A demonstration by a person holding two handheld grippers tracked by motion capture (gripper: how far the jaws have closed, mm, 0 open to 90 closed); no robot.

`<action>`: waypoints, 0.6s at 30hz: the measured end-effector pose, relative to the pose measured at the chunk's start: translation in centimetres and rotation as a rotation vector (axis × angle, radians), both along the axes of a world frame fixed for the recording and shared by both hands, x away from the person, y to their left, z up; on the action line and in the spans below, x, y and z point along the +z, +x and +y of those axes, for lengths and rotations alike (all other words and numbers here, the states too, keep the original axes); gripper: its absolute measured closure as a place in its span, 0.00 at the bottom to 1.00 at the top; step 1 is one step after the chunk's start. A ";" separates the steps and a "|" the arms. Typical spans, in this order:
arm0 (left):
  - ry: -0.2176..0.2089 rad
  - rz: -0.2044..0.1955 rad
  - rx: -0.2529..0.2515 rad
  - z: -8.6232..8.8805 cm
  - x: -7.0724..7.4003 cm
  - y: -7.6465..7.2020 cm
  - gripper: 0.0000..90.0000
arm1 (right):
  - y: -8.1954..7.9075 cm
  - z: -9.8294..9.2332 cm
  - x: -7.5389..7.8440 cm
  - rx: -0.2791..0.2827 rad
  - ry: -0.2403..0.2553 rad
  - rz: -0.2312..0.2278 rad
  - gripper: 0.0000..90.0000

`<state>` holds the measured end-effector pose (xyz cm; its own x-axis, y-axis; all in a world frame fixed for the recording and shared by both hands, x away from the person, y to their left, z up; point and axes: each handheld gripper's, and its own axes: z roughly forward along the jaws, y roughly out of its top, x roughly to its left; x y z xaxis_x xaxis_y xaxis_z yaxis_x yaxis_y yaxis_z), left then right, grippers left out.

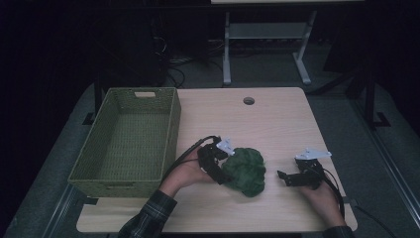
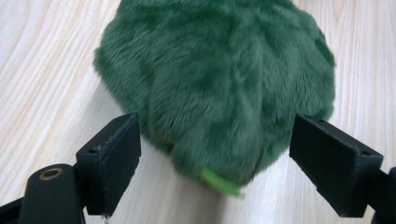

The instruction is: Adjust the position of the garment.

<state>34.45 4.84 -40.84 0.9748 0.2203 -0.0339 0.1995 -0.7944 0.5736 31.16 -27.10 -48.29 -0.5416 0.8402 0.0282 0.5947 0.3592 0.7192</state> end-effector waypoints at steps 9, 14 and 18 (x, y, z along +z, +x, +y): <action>0.070 0.026 0.000 -2.1 -1.6 0.6 0.18 | 0.0 0.0 0.0 -0.001 0.000 -0.001 0.12; 0.121 0.039 -0.013 -2.9 -3.0 1.0 0.17 | 0.0 0.0 0.0 -0.001 0.000 -0.001 0.12; 0.150 0.033 -0.028 -3.3 -3.6 1.2 0.15 | 0.0 0.0 0.0 -0.001 0.000 -0.001 0.12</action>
